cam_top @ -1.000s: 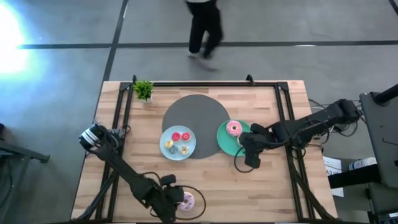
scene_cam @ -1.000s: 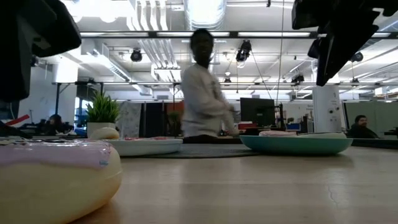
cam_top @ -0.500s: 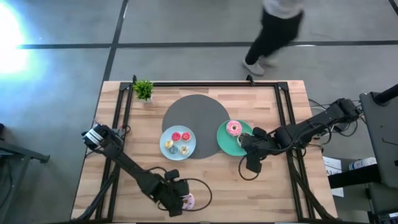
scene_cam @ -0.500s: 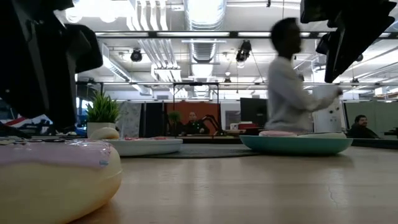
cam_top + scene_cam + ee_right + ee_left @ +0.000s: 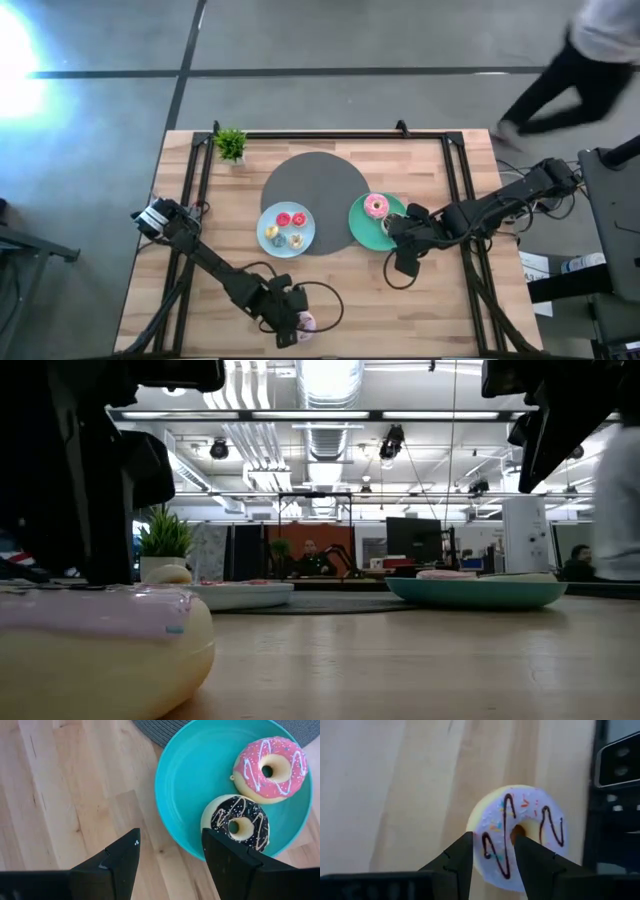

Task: Pick & Place donuts
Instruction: Put the big purple donut on the green plate

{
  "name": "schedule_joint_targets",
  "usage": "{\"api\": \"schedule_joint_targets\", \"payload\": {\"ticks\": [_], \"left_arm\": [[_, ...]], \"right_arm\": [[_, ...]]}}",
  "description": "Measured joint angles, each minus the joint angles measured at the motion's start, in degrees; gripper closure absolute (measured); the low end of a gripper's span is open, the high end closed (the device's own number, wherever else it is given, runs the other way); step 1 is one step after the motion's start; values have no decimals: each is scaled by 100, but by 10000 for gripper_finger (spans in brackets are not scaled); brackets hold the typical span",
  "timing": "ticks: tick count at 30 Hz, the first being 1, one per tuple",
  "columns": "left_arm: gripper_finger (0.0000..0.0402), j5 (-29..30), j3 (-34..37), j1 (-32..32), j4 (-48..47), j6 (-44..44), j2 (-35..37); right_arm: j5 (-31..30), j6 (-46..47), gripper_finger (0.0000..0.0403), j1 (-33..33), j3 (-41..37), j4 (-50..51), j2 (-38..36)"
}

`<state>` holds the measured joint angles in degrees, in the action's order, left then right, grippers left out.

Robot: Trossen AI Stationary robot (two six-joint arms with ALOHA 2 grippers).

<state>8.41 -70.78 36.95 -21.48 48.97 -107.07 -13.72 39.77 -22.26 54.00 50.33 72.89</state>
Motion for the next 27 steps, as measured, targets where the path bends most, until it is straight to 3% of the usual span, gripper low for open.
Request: {"api": "schedule_joint_targets", "payload": {"ticks": [18,27], "left_arm": [[287,-187,28,-59,131,512,-361],[391,105,-34,-187,-17,140,-358]], "right_arm": [[0,62,197,2,-35,4,-1],[-207,41,197,-214,48,8,-58]]}}
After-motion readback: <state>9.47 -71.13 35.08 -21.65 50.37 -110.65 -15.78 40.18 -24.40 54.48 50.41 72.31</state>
